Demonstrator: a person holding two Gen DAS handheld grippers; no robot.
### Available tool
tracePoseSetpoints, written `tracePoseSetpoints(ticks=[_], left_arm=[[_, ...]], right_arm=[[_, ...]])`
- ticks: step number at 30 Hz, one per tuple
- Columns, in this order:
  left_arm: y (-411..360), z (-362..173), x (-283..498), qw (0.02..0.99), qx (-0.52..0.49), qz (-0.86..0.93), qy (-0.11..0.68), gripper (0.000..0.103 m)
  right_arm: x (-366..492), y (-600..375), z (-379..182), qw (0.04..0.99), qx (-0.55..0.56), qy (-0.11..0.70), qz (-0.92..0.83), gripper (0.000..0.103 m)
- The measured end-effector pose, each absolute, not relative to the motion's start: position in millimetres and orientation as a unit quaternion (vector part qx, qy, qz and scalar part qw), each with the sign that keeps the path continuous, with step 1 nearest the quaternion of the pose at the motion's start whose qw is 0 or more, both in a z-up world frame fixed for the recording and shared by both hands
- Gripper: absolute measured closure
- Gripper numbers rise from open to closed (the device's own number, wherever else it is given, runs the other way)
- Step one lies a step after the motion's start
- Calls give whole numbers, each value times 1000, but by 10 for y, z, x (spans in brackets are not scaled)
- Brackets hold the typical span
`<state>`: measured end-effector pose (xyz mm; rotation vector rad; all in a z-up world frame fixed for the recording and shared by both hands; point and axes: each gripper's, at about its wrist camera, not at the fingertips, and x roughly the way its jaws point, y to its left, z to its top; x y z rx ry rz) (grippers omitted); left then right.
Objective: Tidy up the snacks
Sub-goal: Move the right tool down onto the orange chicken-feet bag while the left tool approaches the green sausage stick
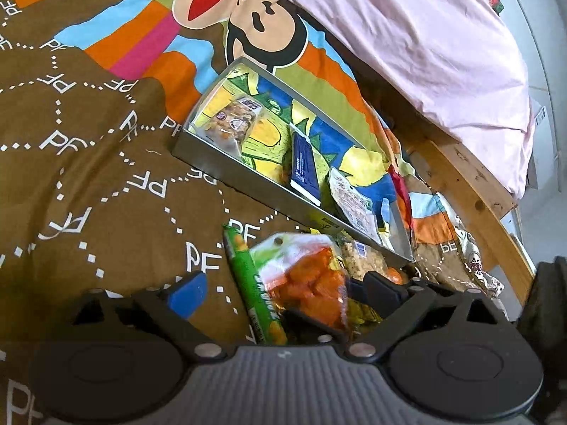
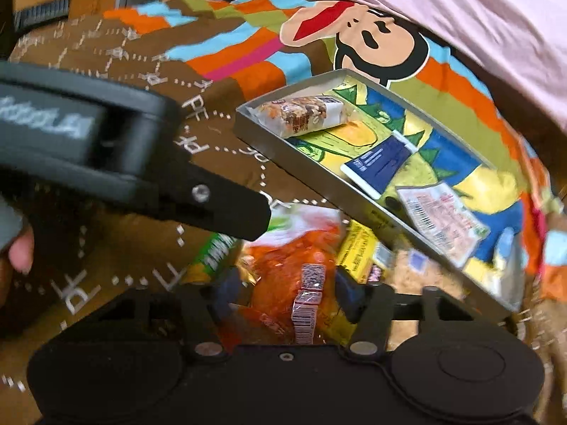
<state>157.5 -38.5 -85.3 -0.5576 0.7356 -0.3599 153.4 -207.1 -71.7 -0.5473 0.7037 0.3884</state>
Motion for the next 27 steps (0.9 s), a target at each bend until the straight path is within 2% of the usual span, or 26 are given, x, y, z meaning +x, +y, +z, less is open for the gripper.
tracePoseSetpoints(ticks=[6,17,23,25,27], left_arm=[[-445,-867,1588,885,-238,-166,363,10],[-842,-885,1695,902,-111,-185,373,9],[-958,-898,1668,903,-77,-180,382,31],[-978,-906,1687,904,-51,-160,393,50],[-956,-929,1709,901,-48,-150,403,56]], right_arm=[[1321,-2194,-618,865,-340,341,137,57],[1360,-2489,-431,884,-277,360,112,56],[1382,-2458,-473,881,-278,364,120,55],[1383,-2462,-462,882,-273,365,122,55],[1380,-2465,-453,883,-271,364,120,55]])
